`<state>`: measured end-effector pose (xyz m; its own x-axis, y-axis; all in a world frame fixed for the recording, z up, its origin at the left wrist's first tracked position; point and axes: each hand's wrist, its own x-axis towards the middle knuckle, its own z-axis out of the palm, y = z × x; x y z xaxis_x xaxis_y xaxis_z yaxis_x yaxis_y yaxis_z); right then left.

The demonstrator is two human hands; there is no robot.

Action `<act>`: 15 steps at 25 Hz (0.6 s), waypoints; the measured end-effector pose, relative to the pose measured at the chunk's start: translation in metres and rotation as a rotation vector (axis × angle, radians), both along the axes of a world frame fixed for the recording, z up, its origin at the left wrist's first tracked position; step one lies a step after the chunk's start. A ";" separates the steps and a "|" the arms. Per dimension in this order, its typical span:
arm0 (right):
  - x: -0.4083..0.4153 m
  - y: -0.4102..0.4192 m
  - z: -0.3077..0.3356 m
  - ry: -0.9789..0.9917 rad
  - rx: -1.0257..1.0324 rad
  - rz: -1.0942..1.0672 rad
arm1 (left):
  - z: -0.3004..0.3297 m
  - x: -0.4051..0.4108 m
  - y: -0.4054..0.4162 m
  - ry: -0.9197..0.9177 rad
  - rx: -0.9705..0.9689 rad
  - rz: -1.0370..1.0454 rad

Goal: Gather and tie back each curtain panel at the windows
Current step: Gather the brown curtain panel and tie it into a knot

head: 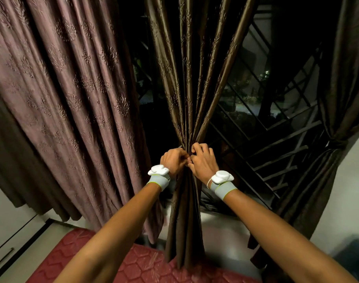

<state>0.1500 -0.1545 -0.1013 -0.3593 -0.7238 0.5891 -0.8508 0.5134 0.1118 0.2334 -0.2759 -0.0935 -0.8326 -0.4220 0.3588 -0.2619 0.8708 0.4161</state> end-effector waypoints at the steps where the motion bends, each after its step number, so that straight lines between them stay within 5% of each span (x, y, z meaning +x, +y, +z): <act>1: -0.001 0.002 0.002 0.001 -0.010 0.008 | 0.002 -0.003 0.000 -0.013 0.020 -0.008; 11: -0.002 0.010 -0.009 -0.051 -0.024 -0.081 | -0.014 -0.026 -0.005 0.093 0.713 -0.030; 15: -0.007 0.008 -0.011 -0.122 -0.043 -0.096 | -0.001 -0.036 0.006 0.021 0.781 -0.115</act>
